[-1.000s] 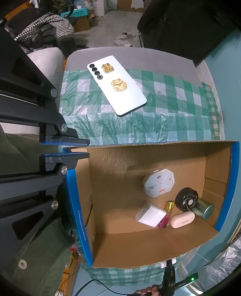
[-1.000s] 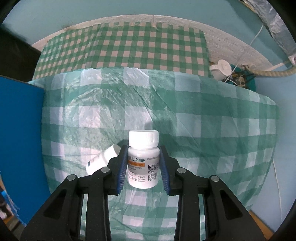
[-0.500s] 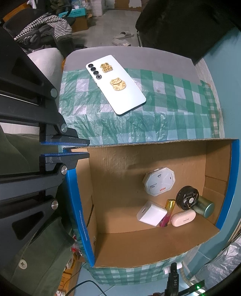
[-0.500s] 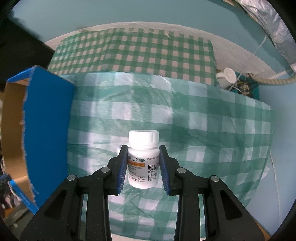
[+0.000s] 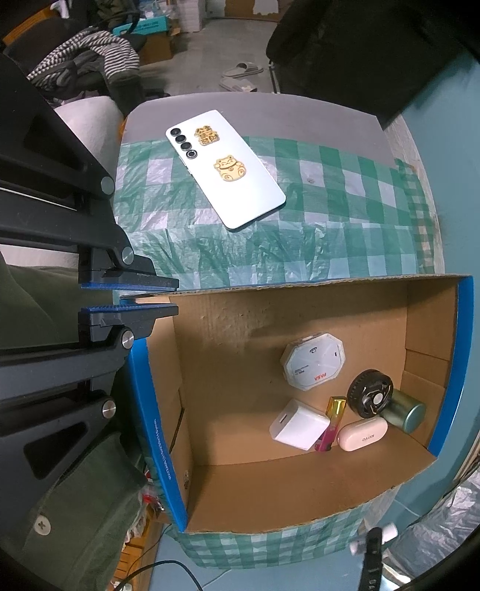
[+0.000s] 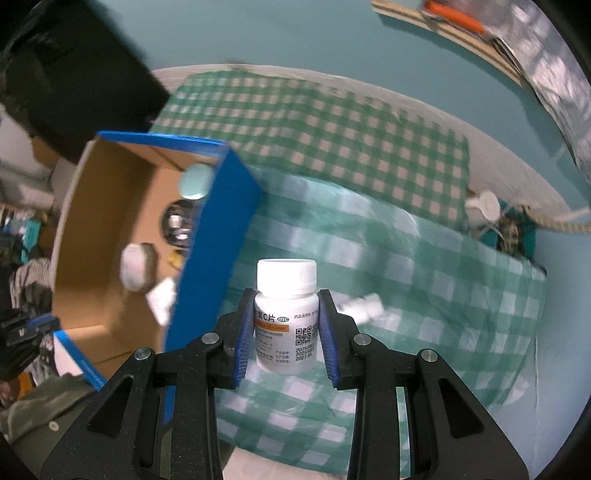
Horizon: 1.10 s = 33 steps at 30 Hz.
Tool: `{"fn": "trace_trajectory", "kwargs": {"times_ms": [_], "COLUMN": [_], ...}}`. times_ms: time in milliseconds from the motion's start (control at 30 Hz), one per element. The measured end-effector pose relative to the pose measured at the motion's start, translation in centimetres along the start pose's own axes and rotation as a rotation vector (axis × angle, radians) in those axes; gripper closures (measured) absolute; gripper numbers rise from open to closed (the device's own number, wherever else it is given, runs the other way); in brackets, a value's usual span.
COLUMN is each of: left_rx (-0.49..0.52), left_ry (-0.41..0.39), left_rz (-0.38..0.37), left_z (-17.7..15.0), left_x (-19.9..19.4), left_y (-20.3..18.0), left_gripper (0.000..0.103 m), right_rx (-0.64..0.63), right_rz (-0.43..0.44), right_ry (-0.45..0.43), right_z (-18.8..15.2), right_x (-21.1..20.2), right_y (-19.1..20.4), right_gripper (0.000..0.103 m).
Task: Organize rigid objects
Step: 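Lift the pill bottle with the right gripper and carry it over the box, then lower the pill bottle into the box and open the right gripper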
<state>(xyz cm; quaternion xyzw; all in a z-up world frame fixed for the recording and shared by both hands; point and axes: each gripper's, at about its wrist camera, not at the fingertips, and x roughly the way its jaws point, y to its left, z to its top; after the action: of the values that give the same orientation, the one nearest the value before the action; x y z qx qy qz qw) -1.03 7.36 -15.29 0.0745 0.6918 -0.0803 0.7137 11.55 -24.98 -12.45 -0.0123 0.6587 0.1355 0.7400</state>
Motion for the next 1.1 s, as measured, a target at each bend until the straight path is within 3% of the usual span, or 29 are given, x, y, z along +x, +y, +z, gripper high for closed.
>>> {"fn": "trace_trajectory", "kwargs": {"times_ms": [600,1100], "left_rx": [0.011,0.021], "left_ry": [-0.009,-0.018], "left_rz": [-0.002,-0.004], "left_z": [0.1,0.3], "left_x": [-0.3,-0.4], "left_y": [0.3,0.2], "left_gripper": [0.097,0.097], "right_rx": [-0.209,-0.253], "right_rz": [0.040,0.023], "right_ry": [0.005,0.064], "right_z": [2.6,3.1], "right_x": [0.8,4.4], "right_y": [9.6,12.0], "right_gripper": [0.071,0.071]}}
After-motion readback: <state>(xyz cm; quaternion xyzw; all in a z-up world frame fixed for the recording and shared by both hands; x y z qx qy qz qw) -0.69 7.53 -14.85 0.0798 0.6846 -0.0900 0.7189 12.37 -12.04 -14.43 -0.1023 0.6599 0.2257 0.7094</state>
